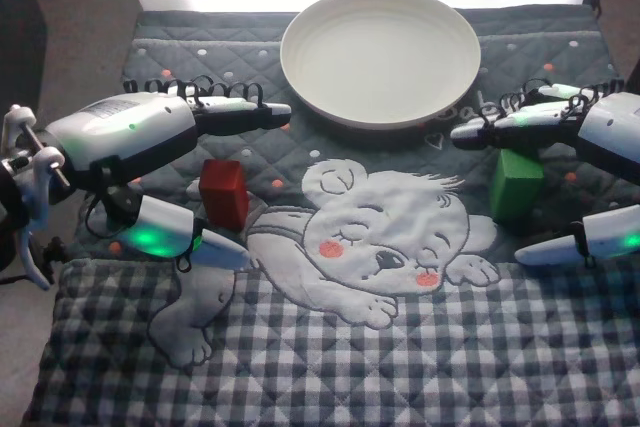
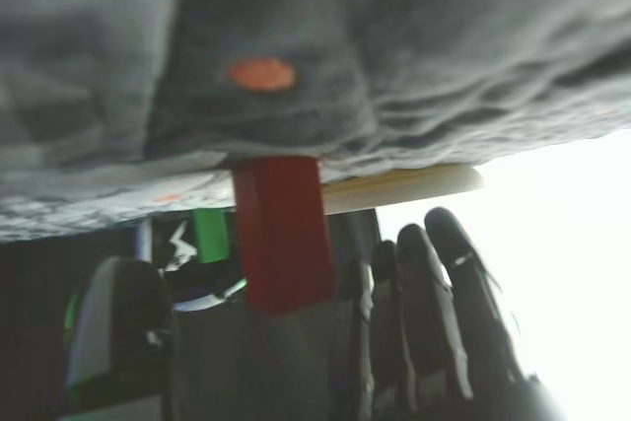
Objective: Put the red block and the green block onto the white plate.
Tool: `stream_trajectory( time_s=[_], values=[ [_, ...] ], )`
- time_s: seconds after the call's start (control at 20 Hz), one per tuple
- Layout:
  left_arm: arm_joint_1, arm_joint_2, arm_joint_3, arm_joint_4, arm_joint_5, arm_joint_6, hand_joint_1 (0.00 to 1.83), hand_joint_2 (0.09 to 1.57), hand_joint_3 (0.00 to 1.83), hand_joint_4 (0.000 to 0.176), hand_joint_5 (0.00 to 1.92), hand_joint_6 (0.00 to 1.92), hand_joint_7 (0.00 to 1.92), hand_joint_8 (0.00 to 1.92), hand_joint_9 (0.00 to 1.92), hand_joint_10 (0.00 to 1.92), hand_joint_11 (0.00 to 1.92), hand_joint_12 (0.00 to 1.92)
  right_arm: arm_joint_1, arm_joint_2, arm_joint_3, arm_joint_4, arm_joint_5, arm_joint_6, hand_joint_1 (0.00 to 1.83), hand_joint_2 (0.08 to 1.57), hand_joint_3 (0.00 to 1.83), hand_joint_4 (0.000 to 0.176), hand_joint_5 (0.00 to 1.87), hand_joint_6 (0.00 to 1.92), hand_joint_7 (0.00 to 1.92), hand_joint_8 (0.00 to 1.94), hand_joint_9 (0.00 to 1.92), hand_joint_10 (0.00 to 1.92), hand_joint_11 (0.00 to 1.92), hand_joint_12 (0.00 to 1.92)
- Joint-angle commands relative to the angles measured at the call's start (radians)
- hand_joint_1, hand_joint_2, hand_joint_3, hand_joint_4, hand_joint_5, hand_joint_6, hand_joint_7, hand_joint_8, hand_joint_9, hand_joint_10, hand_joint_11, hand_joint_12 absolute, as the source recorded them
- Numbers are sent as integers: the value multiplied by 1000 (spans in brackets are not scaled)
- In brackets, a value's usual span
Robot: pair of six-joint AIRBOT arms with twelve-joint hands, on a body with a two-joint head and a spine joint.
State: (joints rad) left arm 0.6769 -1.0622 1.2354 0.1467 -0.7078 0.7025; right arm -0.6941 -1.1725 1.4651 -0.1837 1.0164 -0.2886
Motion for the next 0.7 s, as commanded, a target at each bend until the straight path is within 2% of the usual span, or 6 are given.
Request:
stream_trajectory(
  time_s=[0.0, 0.4, 0.5, 0.55, 0.6, 0.65],
  values=[
    [-9, 2, 7, -18, -101, -5, 912, 827, 0, 9, 305, 11, 334, 11, 367, 8, 83, 808, 8, 10, 6, 31, 105, -1, 1095, 879, 1, 47, 549, 3, 576, 4, 593, 11, 240, 1006],
    [-8, -5, 12, -24, -109, -5, 707, 986, 8, 0, 680, 10, 797, 19, 739, 41, 179, 1108, 8, 6, 6, 60, 108, -6, 1145, 941, 4, 0, 772, 7, 864, 13, 888, 35, 536, 1004],
    [-3, -8, 12, -28, -106, -5, 911, 1041, 3, 0, 802, 5, 935, 11, 861, 42, 245, 1090, 8, 2, 6, 62, 110, -6, 1105, 974, 6, 0, 884, 16, 987, 26, 1007, 58, 622, 1045],
    [-1, -11, 13, -32, -103, -5, 1183, 1045, 4, 0, 1043, 557, 1129, 576, 1007, 42, 421, 1026, 8, 1, 6, 63, 111, -6, 1236, 1020, 19, 0, 1029, 552, 1200, 523, 1138, 51, 710, 1069],
    [2, -12, 15, -39, -103, -5, 1231, 1061, 1, 9, 1079, 705, 1108, 795, 1097, 47, 537, 1019, 8, 0, 6, 65, 112, -6, 1271, 1051, 0, 0, 1029, 679, 1217, 706, 1233, 71, 742, 1146],
    [5, -13, 17, -44, -103, -5, 1244, 1059, 0, 26, 1109, 745, 1117, 778, 1183, 48, 708, 915, 8, -2, 6, 67, 116, -6, 1282, 1050, 1, 0, 1050, 651, 1219, 762, 1330, 115, 821, 1215]
  ],
)
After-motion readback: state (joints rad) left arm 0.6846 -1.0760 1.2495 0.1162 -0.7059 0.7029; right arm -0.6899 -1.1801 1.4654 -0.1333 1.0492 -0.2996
